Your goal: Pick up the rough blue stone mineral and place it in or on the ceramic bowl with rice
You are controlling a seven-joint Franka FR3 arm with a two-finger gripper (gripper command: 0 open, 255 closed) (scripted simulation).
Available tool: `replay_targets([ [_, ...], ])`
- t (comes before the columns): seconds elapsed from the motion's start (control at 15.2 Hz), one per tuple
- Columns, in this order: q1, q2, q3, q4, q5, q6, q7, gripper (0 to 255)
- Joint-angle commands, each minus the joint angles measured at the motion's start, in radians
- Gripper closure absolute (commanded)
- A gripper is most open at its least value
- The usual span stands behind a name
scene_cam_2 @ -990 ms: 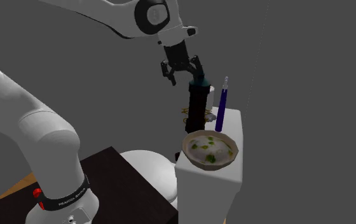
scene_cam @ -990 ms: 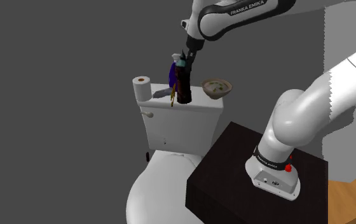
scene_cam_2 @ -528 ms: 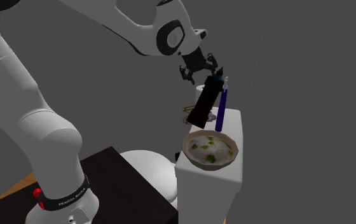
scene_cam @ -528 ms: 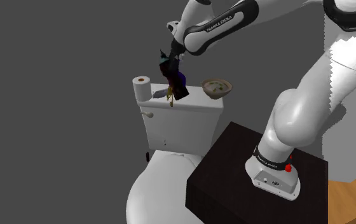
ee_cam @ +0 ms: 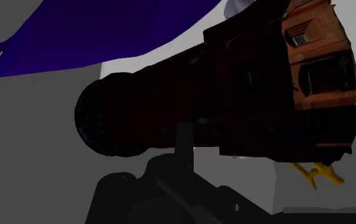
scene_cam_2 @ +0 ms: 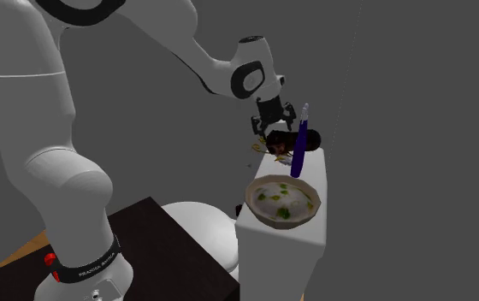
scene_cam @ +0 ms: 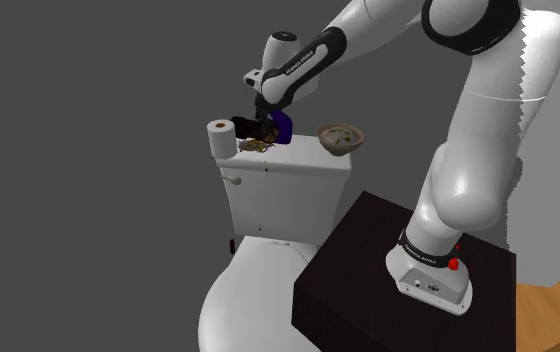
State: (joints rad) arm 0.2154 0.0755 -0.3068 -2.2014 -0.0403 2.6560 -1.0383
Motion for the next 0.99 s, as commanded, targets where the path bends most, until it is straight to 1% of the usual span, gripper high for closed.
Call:
replay_targets([
  [0.0, 0.000, 0.093, 0.017, 0.032, 0.044, -0.019, -0.099, 0],
  [0.53, -0.021, 0.204, 0.039, 0.064, 0.100, 0.058, -0.148, 0],
  [0.92, -0.026, 0.204, 0.044, 0.064, 0.097, 0.058, -0.145, 0],
])
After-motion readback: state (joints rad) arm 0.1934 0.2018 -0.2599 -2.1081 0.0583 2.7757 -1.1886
